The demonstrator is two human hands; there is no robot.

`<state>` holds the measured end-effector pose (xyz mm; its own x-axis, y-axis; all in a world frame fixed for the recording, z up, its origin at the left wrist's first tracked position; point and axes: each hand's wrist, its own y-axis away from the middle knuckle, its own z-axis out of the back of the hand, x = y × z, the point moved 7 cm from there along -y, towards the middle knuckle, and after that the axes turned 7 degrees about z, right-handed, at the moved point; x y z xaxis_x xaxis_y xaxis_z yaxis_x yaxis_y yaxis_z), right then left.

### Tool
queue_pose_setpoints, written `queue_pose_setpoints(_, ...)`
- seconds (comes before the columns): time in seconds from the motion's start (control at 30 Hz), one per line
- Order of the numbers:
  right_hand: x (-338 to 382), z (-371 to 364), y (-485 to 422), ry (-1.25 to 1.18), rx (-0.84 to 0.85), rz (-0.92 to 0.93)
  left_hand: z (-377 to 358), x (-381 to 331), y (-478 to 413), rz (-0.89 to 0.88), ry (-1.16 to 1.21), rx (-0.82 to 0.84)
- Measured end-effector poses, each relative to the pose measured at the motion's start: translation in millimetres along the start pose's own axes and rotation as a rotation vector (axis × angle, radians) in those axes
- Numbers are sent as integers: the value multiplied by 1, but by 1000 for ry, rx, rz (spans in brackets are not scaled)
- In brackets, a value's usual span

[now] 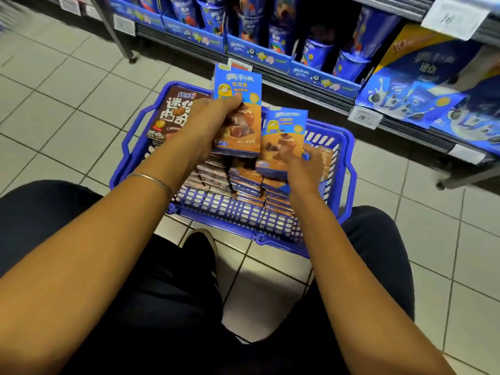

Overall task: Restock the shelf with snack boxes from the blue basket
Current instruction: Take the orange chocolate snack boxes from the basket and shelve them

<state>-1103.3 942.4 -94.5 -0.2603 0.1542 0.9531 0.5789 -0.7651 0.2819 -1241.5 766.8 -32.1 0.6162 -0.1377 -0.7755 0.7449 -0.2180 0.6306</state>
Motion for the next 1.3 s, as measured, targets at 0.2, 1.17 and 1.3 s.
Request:
queue_pose_setpoints(0.2,49,11,13,-152,77,-19,-16,5,9,-55,-69,87)
queue_pose_setpoints(1.17,-16,-20,-14,671,-36,-21,-38,4,22,-4,-43,221)
queue_pose_setpoints(1.3,-25,-9,-8,687,-65,23,-38,8,19,2,-65,218)
